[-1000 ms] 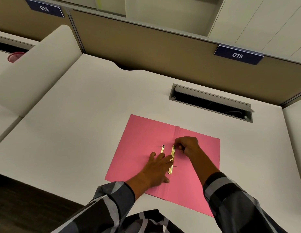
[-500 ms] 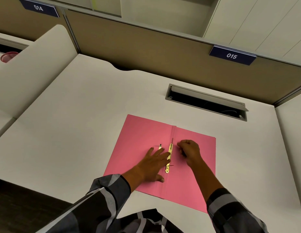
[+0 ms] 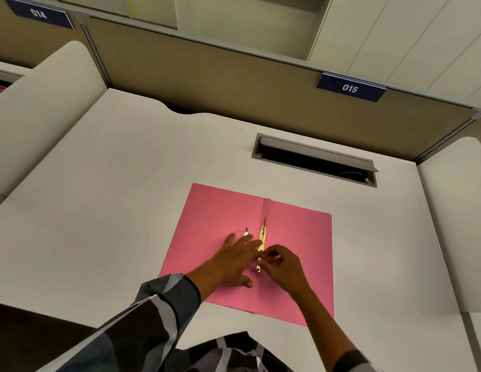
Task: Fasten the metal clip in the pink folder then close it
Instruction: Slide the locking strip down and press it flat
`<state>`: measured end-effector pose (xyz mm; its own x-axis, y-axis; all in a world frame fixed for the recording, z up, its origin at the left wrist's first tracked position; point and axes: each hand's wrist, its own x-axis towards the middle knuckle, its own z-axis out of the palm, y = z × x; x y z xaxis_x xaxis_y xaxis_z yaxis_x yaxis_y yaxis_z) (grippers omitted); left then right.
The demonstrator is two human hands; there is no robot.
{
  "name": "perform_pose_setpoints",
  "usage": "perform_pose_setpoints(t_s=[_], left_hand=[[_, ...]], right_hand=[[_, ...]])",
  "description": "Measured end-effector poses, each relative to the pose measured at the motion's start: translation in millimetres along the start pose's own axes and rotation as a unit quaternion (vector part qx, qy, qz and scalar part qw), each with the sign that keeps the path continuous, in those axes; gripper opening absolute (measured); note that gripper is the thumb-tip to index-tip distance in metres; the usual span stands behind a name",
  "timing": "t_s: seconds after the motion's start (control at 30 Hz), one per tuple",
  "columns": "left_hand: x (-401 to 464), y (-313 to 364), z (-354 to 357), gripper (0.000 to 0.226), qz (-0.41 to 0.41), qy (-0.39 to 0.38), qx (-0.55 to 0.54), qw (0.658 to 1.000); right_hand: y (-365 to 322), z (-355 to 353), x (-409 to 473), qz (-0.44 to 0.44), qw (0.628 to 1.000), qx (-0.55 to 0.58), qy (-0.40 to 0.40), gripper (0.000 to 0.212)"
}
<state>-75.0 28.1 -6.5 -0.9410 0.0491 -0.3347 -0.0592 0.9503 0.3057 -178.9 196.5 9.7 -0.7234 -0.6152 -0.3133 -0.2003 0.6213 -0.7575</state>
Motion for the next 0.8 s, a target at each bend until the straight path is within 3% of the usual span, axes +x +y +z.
perform_pose_setpoints(t_s=[0.07, 0.2, 0.5, 0.8], left_hand=[[0.0, -0.2, -1.6, 0.101, -0.001, -0.002, -0.007, 1.000], [-0.7, -4.9, -4.1, 0.100, 0.008, -0.010, -0.006, 1.000], [-0.7, -4.9, -1.5, 0.100, 0.006, -0.008, -0.002, 1.000], [-0.4, -4.7, 0.9, 0.100, 0.001, -0.013, -0.001, 1.000]], right_hand=[[-3.1, 4.4, -0.7, -0.006, 0.999, -0.017, 0.042, 0.013], [-0.4, 4.8, -4.2, -0.030, 0.994, -0.071, 0.080, 0.009], [7.8, 22.0, -32.4, -0.102, 0.976, -0.176, 0.077, 0.018], [-3.5, 49.6, -49.2, -0.038, 0.982, -0.172, 0.067, 0.025]])
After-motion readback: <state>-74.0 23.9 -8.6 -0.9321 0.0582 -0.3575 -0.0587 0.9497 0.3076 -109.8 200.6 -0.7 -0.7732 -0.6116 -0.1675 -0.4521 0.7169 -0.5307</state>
